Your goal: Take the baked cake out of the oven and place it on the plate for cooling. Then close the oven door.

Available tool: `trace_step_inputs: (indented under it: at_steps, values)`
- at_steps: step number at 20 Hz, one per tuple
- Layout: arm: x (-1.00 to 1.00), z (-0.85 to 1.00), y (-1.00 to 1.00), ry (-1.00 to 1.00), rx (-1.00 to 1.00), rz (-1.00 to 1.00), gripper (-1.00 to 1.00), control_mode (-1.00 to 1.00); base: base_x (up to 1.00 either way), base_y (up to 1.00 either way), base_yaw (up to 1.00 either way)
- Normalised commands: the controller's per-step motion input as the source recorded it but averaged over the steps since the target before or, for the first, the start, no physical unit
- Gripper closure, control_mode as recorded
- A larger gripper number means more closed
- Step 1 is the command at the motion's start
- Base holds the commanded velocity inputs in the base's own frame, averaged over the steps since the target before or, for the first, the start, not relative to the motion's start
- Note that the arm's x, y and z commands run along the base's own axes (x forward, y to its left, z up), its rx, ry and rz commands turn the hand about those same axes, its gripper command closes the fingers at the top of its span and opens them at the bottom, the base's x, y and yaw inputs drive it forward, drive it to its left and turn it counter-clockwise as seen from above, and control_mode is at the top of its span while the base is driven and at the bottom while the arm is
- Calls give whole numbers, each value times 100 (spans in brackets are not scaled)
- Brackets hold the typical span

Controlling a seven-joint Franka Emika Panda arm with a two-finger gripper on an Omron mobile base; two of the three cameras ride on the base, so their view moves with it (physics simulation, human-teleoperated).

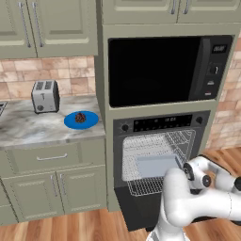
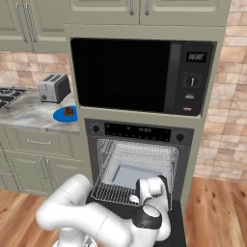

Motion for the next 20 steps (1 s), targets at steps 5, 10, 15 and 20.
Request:
trace_step_inputs:
  at_steps: [5,10,15,20]
  values:
    - [14,-23,10,5,-8,0,-100,-100,0,0,0]
    - [11,-14,4,1,-6,0,-100,-100,0,0,0]
    - [16,-14,6,5,-5,0,-100,-100,0,0,0]
    - [23,-20,7,7,-4,0,-100,-100,0,0,0]
